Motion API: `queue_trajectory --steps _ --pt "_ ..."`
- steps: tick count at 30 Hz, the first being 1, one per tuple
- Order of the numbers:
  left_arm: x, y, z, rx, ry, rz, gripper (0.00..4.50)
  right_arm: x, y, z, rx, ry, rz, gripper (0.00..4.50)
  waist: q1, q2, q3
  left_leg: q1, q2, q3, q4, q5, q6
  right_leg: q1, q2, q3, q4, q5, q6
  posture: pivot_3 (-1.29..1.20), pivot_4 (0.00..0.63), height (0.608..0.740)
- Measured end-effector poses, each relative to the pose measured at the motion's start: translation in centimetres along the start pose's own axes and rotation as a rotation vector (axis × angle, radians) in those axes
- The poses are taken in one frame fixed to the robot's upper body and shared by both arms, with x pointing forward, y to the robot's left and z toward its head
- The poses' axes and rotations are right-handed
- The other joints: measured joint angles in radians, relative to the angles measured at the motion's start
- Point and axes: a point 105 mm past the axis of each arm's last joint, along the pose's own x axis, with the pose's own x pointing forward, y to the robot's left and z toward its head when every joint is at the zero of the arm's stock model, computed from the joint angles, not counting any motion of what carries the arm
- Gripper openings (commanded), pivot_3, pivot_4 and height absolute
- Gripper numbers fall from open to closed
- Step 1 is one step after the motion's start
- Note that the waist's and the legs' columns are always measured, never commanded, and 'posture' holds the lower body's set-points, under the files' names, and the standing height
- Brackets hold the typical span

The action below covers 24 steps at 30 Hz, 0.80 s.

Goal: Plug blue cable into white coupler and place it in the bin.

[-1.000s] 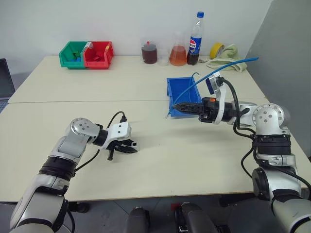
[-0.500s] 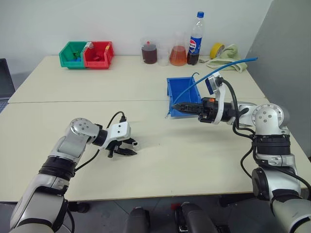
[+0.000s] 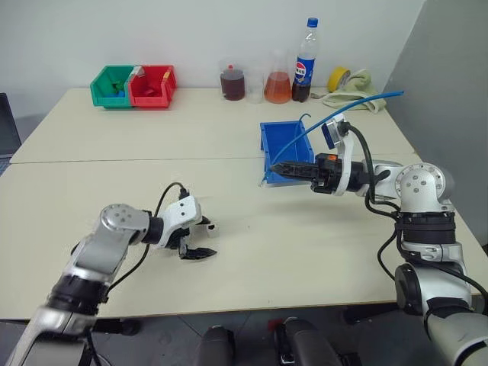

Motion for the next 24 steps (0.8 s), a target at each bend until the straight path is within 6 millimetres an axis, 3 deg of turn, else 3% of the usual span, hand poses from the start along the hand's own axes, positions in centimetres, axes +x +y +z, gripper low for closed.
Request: queue_trajectory --steps 12,24 --pt "1.4 -4.4 0.5 -0.540 -0.064 0.420 4.48 -0.4 0.0 -0.6 0.023 0.017 0.000 0.08 0.001 0.000 0.000 0.019 -0.001 0.000 -0.001 0.000 0.000 0.020 0.000 0.001 -0.002 0.000 0.001 0.00 0.150 0.740" --pt "2.7 -4.8 1.1 -0.724 -0.122 0.709 4.48 -0.8 -0.1 -0.8 0.037 0.037 -0.013 0.08 0.000 0.001 -0.001 0.020 -0.001 0.000 -0.001 0.000 0.000 0.021 0.000 0.001 -0.002 0.000 0.001 0.00 0.150 0.740"
